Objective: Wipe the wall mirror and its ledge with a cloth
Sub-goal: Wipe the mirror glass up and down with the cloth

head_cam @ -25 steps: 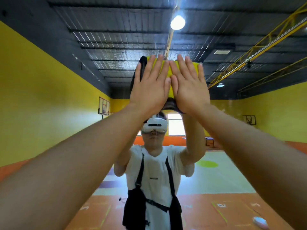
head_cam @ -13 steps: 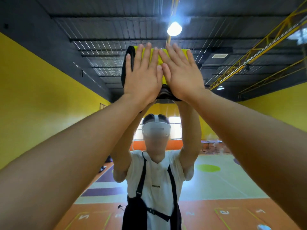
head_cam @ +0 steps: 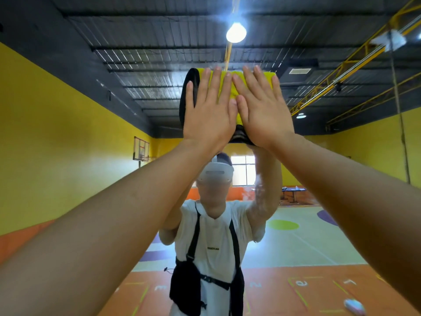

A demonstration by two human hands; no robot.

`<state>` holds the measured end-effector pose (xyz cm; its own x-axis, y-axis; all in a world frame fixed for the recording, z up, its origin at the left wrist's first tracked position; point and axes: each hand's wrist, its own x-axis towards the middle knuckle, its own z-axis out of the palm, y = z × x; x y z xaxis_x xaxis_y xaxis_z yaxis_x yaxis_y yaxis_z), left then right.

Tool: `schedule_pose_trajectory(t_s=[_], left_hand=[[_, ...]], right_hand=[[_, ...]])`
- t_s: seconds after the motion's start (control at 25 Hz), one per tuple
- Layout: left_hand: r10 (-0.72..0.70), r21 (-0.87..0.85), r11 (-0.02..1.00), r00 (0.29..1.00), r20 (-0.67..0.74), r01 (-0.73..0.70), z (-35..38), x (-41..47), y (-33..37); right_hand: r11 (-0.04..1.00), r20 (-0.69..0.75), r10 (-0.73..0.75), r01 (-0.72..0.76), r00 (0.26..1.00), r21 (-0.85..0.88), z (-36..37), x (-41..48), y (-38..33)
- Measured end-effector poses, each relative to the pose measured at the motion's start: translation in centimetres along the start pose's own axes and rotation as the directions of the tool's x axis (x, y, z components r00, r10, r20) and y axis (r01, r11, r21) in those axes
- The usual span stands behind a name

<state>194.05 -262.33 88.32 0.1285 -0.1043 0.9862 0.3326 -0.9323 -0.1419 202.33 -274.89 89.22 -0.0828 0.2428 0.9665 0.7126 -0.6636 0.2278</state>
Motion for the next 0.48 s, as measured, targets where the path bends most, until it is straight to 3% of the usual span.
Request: schedule_pose_trajectory(t_s=[0.48], left_hand=[[0.082,0.006,0.997,0.997,-0.012,-0.082,1.1,-9.6,1.0]], right_hand=[[0.997,0.001,-0.026,0.026,1.0,-0.066,0.8,-9.7,-1.2]])
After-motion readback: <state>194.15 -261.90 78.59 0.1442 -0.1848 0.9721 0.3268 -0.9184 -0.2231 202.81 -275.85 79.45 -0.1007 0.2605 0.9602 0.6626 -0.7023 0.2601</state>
